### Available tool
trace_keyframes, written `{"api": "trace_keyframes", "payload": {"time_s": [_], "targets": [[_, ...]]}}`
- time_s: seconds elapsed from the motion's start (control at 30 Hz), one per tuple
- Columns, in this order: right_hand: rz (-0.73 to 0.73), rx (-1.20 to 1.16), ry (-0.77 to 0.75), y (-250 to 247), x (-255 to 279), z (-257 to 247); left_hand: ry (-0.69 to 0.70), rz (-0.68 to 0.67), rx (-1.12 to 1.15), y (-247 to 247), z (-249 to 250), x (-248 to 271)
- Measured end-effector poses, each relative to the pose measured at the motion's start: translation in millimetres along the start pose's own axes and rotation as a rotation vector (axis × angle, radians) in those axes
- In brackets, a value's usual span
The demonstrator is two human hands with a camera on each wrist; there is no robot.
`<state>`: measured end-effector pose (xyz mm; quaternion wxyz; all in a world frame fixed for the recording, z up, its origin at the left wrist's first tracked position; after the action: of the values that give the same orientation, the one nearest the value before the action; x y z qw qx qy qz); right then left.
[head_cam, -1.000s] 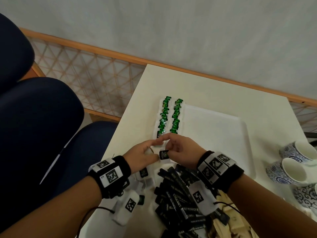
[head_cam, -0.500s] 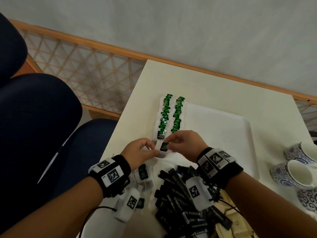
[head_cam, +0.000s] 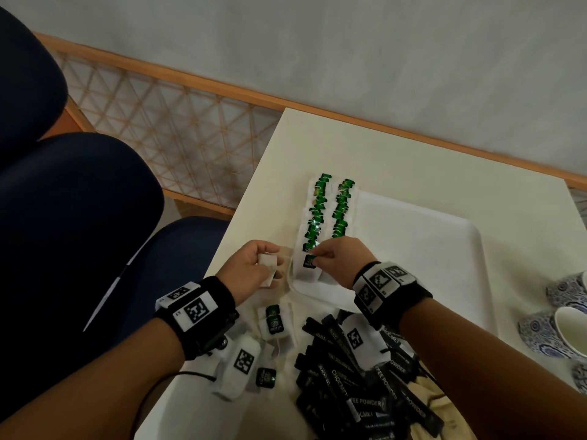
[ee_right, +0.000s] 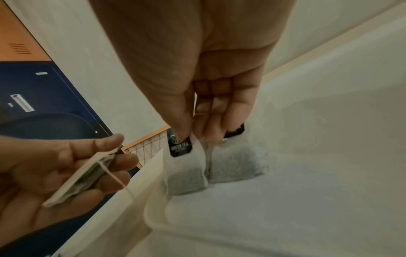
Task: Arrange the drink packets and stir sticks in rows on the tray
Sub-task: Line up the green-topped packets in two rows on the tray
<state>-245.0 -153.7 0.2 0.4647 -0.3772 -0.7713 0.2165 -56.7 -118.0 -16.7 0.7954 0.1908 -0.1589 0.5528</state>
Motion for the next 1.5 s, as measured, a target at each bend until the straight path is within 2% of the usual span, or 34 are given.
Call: {"api": "trace_keyframes", "payload": {"time_s": [0.17,0.23,0.33,0.4,0.47,0.57,0.67,0.77,0.87,1.03,1.17,1.37,1.5], "targets": [[0.011,0.015,0.002,-1.5,-9.1,3.1,-0.027,-0.024,0.135,-1.7,-1.0,-2.8],[0.067,0.0,-0.04,-1.6,-8.3,3.8,-0.034,-0.035,0.194,0.2,-0.9,-3.8],[0.142,-0.043,-0.268,0.3,2.5,-1.5,-0.032,-0.065,0.255,5.1,2.3,-4.4],[0.111,-0.001,-0.468,5.5,10.6,-5.7,-0.04,-0.102,0.262,10.0,5.6,-4.5],[0.072,0.071,-0.556,11.2,15.8,-7.1,-0.051,-0.147,0.239,15.5,8.2,-4.4],[0.082,0.108,-0.524,11.0,20.5,-5.1,-0.061,-0.206,0.207,23.3,11.5,-4.1],[0.076,0.033,-0.505,4.9,26.4,-2.2,-0.074,-0.261,0.122,27.5,12.4,-2.6],[0.058,-0.007,-0.4,-3.1,34.3,0.4,-0.088,-0.276,0.034,28.8,10.8,-1.5],[0.059,-0.01,-0.286,-7.9,39.4,7.8,-0.053,-0.225,-0.148,27.0,7.2,0.6],[-0.106,0.066,-0.135,-6.2,42.4,25.9,0.019,-0.083,-0.464,6.5,-6.9,12.0],[-0.018,-0.014,-0.013,-5.0,34.6,36.6,0.021,-0.036,-0.678,-14.0,-16.1,32.3],[0.048,-0.071,0.083,-0.4,21.4,46.6,-0.071,-0.186,-0.933,-19.5,-33.2,61.6],[0.075,-0.035,0.098,2.0,21.7,48.4,-0.198,-0.285,-1.222,-6.0,-42.2,70.0]]}}
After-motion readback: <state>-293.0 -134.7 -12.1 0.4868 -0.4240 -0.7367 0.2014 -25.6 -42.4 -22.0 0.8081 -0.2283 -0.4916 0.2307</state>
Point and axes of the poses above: each hand's wrist, its own x-axis away from the middle knuckle, its own y-axis out of the palm, z = x × y, the point moved 1 cm from there along -x, towards the middle knuckle, and after that the axes turned 13 degrees about -z, right-handed, at the moved point
